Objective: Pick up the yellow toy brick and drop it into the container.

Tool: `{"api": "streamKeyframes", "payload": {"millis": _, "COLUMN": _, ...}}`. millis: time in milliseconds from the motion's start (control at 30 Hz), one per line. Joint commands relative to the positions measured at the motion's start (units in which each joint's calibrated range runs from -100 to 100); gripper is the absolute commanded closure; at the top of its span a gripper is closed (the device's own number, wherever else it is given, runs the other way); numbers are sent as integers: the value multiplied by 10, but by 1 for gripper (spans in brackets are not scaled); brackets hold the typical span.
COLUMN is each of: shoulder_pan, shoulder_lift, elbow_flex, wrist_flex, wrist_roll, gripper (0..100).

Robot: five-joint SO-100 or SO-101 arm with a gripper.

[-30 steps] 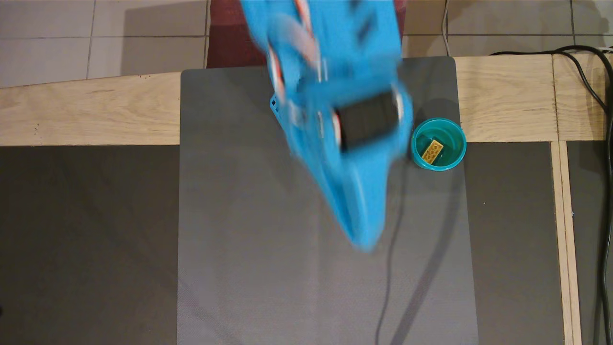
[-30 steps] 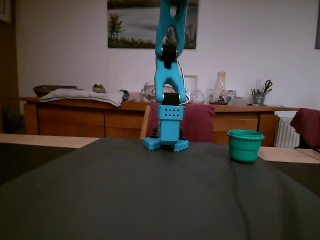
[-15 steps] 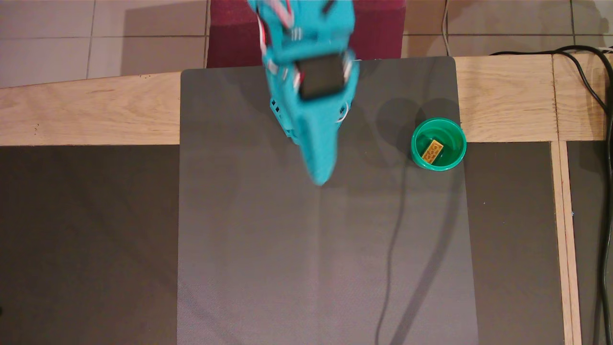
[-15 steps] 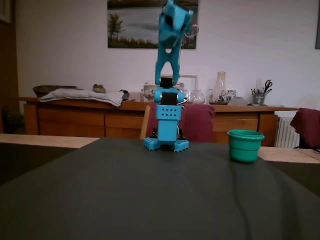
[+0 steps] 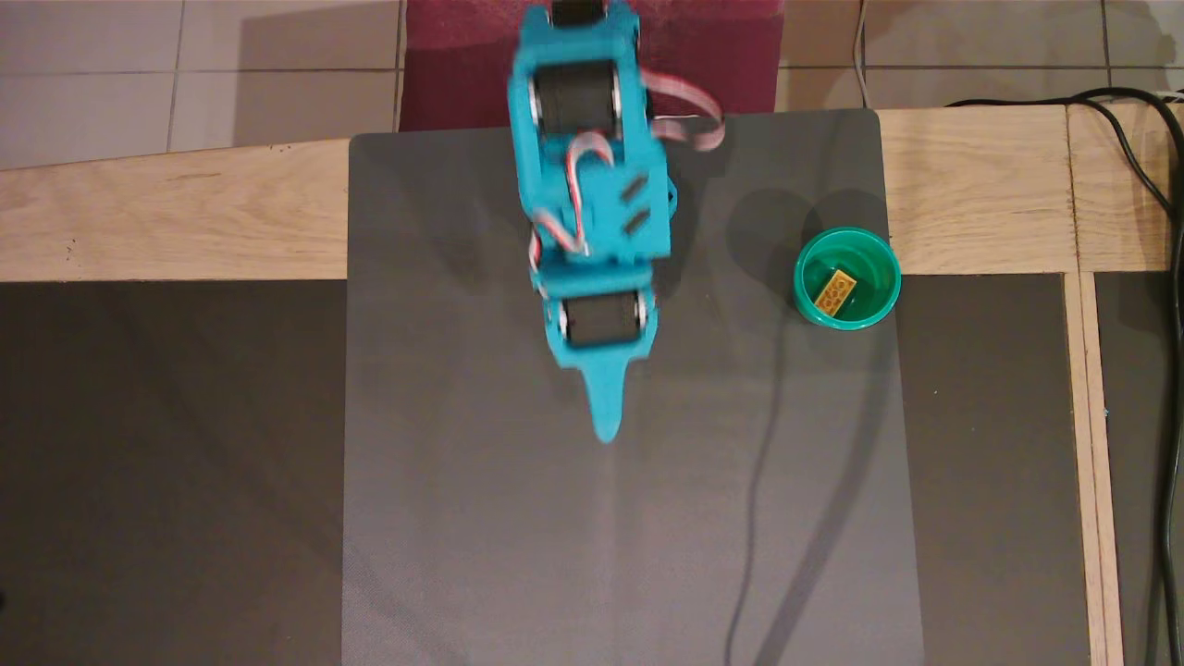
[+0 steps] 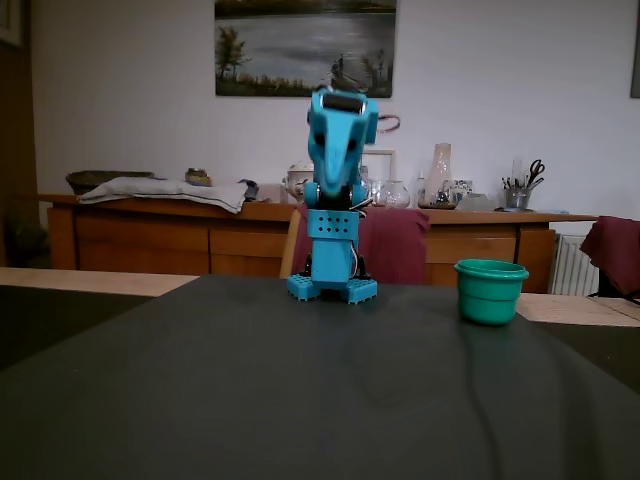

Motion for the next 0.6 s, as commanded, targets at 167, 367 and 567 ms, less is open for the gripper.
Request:
{"api": "streamKeyframes", "payload": {"millis": 167, "shoulder_pan": 1, "shoulder_lift": -3, "elbow_flex": 149, "wrist_flex": -53, "wrist_roll": 0, "gripper": 100}}
{"api": "streamKeyframes", "payload": {"millis": 367, "shoulder_pan": -2, "shoulder_lift": -3, "elbow_flex": 232, "wrist_flex": -105, "wrist_roll": 1, "gripper": 100}}
{"api": "streamKeyframes", "payload": {"millis": 567, "shoulder_pan": -3, "shoulder_lift": -3, "elbow_flex": 233, "wrist_flex": -106, "wrist_roll": 1, "gripper": 100}}
